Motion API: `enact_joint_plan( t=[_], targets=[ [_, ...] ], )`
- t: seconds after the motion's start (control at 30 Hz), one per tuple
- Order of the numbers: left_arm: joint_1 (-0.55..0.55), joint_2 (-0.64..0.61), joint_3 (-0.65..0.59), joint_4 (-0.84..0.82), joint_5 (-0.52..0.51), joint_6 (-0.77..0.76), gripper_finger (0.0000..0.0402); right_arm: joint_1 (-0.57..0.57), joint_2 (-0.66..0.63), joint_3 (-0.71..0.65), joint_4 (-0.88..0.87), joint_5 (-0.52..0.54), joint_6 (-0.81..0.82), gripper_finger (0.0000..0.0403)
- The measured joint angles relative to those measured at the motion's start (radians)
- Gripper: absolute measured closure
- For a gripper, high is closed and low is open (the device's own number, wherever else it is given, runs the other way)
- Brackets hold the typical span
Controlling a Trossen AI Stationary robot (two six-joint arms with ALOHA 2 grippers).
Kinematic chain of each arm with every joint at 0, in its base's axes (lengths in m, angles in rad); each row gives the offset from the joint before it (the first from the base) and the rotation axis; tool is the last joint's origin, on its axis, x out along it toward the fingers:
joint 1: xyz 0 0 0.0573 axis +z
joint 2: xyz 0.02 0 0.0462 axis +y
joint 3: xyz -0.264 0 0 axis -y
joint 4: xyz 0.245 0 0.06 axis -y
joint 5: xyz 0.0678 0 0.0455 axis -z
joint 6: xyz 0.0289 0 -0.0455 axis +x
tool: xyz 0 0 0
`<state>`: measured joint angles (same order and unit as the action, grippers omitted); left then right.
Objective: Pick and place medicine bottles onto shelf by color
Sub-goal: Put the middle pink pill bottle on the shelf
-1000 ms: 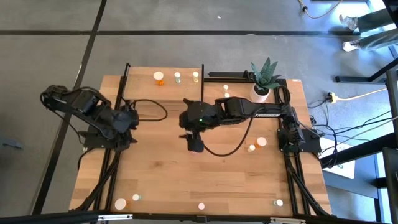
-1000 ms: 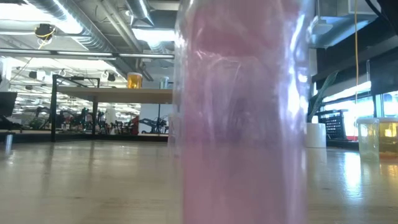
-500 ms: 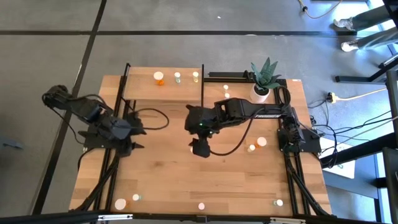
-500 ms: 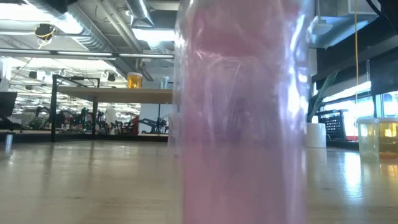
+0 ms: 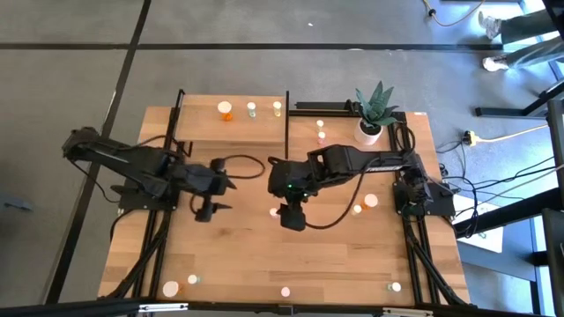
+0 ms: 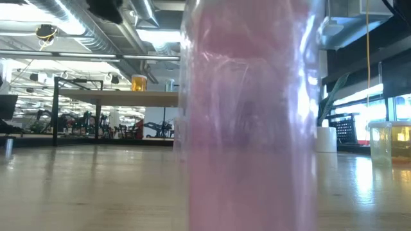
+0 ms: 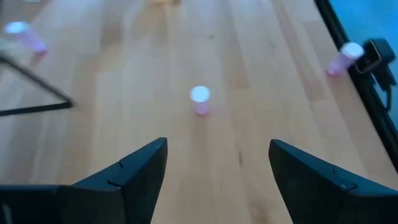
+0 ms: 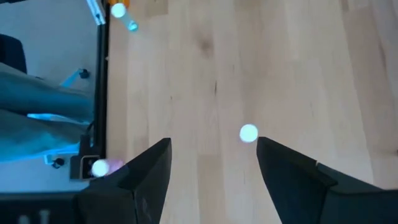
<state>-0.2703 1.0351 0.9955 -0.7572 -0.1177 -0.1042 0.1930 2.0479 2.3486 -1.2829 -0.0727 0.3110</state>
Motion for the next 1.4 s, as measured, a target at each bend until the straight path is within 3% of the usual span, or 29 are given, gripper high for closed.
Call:
enact_joint_plan(
  t=[0.17, 0.73, 1.4],
  targets=[
    [0.052, 0.124, 0.0, 0.116, 0.085, 0.077, 0.0127, 0.009, -0.026, 0.005, -0.019, 0.0, 0.003, 0.0166],
    [0.113, 0.511, -0.001, 0.437, 0.139, 0.136, 0.0127, 0.011, -0.037, 0.007, -0.121, 0.003, 0.026, 0.0166],
    [0.113, 0.687, 0.0, 0.541, 0.127, 0.143, 0.0127, 0.013, -0.037, 0.007, -0.12, 0.0, 0.027, 0.0166]
  ],
)
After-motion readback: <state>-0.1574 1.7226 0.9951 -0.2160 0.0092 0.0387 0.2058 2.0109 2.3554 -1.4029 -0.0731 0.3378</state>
